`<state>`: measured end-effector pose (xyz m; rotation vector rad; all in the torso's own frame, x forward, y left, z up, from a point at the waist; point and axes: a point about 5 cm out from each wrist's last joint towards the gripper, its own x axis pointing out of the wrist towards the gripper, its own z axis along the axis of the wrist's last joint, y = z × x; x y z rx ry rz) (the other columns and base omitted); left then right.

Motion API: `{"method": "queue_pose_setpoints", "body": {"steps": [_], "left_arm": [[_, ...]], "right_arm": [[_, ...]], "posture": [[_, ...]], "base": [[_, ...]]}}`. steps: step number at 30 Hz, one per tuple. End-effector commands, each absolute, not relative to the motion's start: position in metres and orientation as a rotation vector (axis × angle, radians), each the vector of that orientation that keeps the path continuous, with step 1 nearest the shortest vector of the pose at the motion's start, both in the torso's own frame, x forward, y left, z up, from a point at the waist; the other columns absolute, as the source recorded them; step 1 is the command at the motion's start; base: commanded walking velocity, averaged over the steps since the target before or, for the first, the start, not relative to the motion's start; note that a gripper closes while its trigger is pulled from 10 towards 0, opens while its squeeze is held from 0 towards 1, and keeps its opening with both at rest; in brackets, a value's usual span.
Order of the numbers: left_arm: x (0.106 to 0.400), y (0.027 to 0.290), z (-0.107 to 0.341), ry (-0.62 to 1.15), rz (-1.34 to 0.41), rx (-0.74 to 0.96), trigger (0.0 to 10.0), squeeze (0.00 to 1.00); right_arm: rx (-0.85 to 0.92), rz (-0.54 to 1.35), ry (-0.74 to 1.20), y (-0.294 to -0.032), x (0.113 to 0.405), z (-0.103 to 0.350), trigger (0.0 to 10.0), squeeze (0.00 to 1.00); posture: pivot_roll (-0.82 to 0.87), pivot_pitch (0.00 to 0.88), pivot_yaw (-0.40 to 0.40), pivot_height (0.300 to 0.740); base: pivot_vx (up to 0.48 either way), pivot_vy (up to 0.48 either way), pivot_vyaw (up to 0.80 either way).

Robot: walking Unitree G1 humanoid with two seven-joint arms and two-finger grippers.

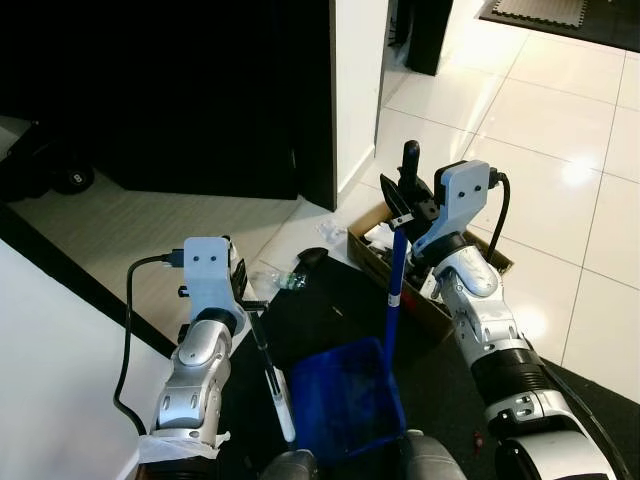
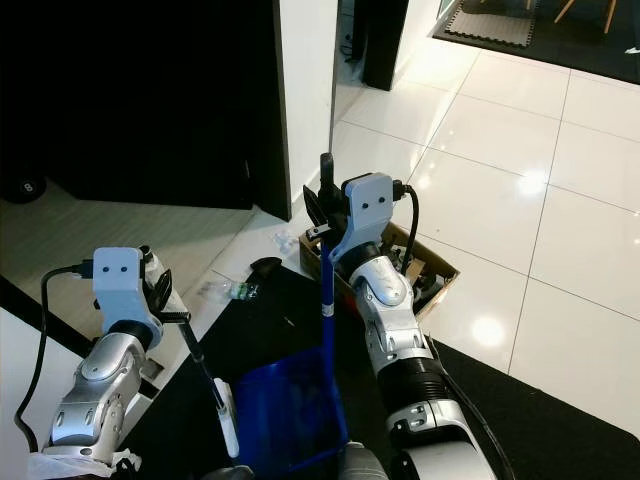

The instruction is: Sweep floor

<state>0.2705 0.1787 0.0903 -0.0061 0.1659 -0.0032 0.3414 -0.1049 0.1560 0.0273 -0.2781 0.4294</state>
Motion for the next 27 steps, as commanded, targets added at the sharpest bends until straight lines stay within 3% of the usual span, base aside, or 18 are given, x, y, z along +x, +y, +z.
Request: {"method": "queue_pose_setpoints", "body": {"steps": [1,27], "left_arm": [[0.2729,0.1793,0.0945,0.139,-0.003,0.017,10.0,0.00],[0.2715,0.1793,0.0928,0.145,-0.004,0.019,10.0,0.00]], "right_arm": [[0.019,0.428,-0.282,-0.1041,0.3422,0.1581,10.0,0.00],[0.013,0.415,-0.270,-0.1055,0.3419,0.1558,10.0,0.00]], "posture": [[0.06,0.076,0.039,0.740],[0.06,0.087,0.042,0.740]], "base": [[0.000,0.000,0.79],[0.000,0.000,0.79]]}}
